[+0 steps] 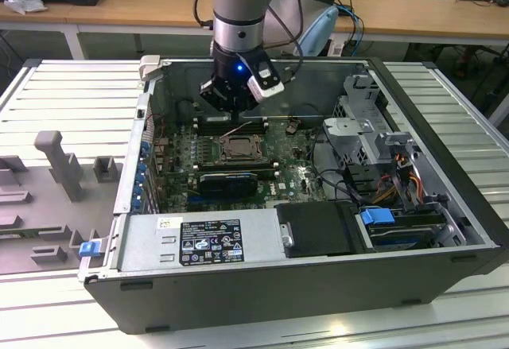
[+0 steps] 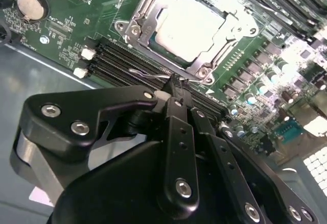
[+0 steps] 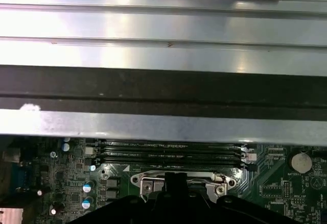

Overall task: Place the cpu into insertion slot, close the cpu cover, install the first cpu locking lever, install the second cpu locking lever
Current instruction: 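Install the first cpu locking lever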

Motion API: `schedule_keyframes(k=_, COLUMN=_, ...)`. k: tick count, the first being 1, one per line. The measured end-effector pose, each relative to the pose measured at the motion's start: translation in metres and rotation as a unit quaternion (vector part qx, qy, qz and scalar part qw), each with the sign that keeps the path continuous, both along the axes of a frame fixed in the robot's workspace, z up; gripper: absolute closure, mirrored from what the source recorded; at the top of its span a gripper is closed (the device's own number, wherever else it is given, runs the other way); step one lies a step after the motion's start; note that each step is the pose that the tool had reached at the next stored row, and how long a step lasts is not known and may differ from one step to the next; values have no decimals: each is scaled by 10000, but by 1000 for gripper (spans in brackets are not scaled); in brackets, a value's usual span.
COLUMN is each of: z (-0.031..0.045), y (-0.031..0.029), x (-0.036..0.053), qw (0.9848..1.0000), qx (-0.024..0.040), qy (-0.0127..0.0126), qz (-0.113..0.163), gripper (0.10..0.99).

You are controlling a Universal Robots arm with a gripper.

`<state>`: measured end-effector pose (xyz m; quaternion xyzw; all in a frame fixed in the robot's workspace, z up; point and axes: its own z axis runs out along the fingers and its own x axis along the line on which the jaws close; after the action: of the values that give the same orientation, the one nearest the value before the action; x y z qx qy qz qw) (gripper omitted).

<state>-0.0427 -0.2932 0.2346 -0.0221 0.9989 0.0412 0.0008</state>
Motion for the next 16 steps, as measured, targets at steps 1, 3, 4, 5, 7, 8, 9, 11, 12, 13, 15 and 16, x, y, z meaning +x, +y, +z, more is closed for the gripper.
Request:
schedule_keyframes(k=1, z=-12, y=3, x=20, qw=10000, qx=-1, qy=1, qz=46, gripper=980)
schedule_keyframes(k=3, z=-24, y=13, x=63, qw=10000, qx=0, qy=1, qz=50, gripper=980)
schedule_keyframes(k=4, z=-30, y=19, x=84, qw=10000, qx=1, qy=0, qz=49, gripper=980)
schedule_keyframes(k=5, z=-35, y=27, x=106, qw=10000, qx=0, qy=0, qz=49, gripper=980)
schedule_keyframes(k=7, z=-43, y=46, x=124, qw=10000, qx=0, qy=0, qz=49, gripper=980)
schedule_keyframes(k=8, z=-45, y=52, x=126, qw=10000, qx=0, qy=0, qz=49, gripper=980)
schedule_keyframes(k=9, z=-46, y=60, x=128, qw=10000, qx=0, qy=0, qz=50, gripper=980)
schedule_keyframes(k=11, z=-50, y=72, x=130, qw=10000, qx=0, qy=-1, qz=50, gripper=980)
schedule_keyframes(k=12, z=-54, y=79, x=132, qw=10000, qx=0, qy=-1, qz=51, gripper=980)
schedule_keyframes(k=13, z=-66, y=85, x=136, qw=10000, qx=1, qy=-2, qz=52, gripper=980)
schedule_keyframes(k=15, z=-105, y=89, x=164, qw=10000, qx=1, qy=-2, qz=53, gripper=980)
schedule_keyframes(k=16, z=-117, y=89, x=180, qw=10000, qx=0, qy=-2, qz=53, gripper=980)
